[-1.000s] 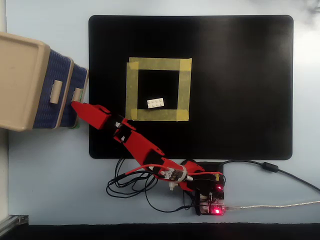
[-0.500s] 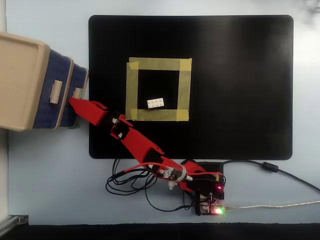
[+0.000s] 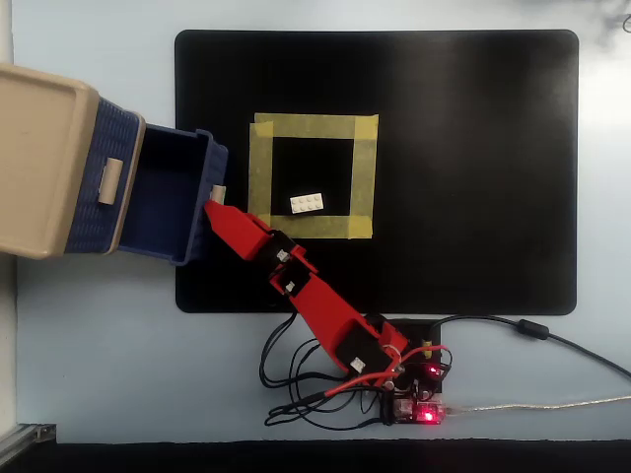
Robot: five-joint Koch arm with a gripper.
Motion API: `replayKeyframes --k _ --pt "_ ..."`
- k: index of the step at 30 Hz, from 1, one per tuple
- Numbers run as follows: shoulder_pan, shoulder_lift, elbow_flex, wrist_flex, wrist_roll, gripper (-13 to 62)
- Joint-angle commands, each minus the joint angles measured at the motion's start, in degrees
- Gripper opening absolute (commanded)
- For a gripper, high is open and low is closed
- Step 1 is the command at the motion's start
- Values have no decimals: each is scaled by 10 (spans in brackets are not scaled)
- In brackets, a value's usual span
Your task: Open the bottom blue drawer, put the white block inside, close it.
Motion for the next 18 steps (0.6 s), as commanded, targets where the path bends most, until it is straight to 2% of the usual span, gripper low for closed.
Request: replayKeyframes --k 1,6,8,12,15,18 --pt "-8 11 -10 33 1 331" --pt "-7 96 -9 118 15 345" --pt "-4 151 -25 279 42 343" --pt "-2 279 -205 756 58 343" --pt "25 258 -389 1015 23 343" --pt "71 182 -526 1168 -20 342"
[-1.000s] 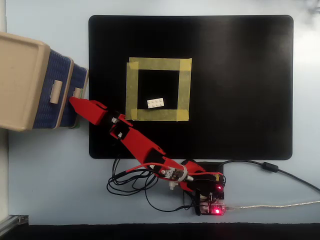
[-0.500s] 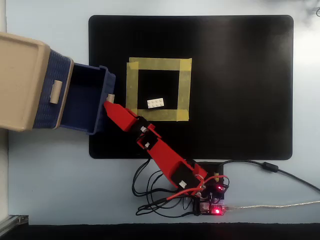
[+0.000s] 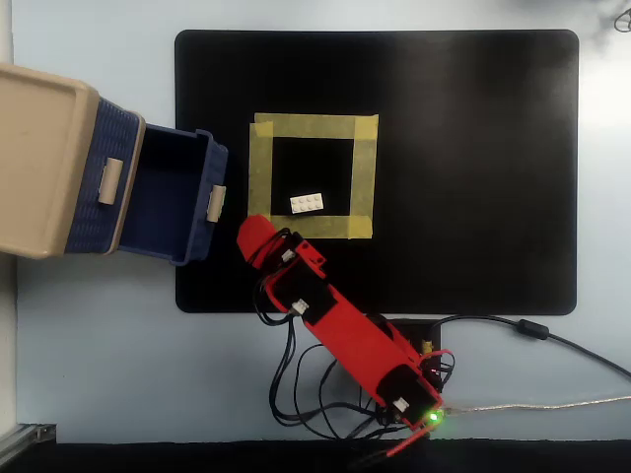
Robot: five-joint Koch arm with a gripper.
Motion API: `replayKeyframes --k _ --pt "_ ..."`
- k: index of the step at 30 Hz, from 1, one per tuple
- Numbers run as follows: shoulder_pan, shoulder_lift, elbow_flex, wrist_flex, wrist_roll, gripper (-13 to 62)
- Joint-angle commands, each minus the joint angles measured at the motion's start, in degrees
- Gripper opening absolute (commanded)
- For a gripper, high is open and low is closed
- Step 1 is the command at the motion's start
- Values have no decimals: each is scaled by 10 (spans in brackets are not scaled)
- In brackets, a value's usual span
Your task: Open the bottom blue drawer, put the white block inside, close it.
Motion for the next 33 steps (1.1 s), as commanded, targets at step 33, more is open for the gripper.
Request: replayKeyframes --k 33 --pt "123 -305 -154 104 -175 341"
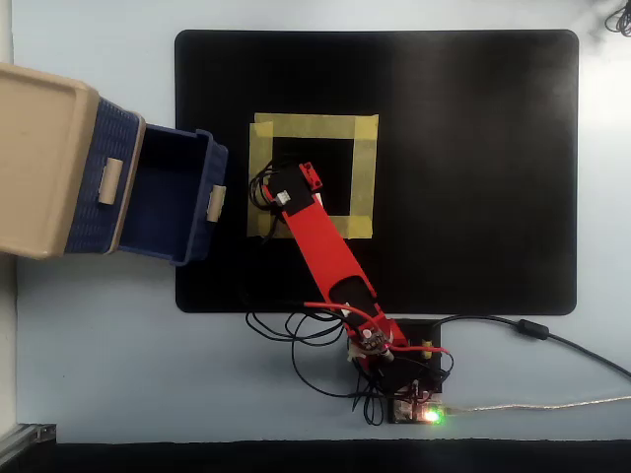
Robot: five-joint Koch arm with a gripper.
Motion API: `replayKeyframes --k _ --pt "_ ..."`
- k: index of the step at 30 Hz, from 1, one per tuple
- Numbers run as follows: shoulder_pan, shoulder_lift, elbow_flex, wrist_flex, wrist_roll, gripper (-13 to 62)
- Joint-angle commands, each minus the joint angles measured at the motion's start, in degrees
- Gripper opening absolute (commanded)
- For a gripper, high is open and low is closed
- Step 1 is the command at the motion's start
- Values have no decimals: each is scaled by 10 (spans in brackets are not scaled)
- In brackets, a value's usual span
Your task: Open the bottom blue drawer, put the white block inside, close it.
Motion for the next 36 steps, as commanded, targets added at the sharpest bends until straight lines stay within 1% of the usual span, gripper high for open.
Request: replayKeyframes --k 1,8,15,17,19,20,23,24,25,29,32,35,36 --pt "-4 32 -8 4 -19 340" --pt "2 28 -7 5 -12 338" --pt "33 25 -8 2 23 337" --pt "33 18 -7 -9 24 326" --pt "30 8 -6 -19 24 285" --pt "28 1 -6 -27 25 243" --pt "23 -7 -6 -35 27 80" --pt "21 -8 -6 -33 30 13" --pt "21 -8 -3 -28 32 -80" --pt "23 2 -1 -19 55 -81" --pt "24 63 -17 29 91 -81" --pt "23 150 -106 124 169 -81" --pt "19 171 -163 160 204 -81"
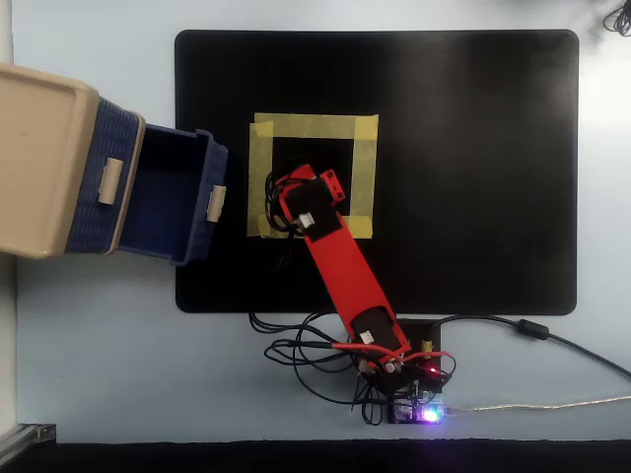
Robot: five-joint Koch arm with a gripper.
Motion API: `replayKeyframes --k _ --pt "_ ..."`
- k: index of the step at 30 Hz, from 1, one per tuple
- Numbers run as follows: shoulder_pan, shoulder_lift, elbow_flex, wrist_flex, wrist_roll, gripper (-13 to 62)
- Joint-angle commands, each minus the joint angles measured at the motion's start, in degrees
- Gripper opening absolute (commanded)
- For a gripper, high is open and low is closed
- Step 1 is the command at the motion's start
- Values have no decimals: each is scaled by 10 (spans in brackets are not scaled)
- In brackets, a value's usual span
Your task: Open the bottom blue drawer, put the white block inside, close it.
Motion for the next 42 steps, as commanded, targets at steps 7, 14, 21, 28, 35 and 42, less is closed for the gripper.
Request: replayKeyframes --k 7,14,21,28,35,42 --pt "-191 -55 -345 26 96 -81" --pt "-251 -186 -450 -94 67 -80" --pt "-268 -231 -450 -114 63 -77" --pt "-271 -270 -454 -182 62 342" --pt "-243 -155 -450 -105 149 342" --pt "-171 -91 -369 148 395 340"
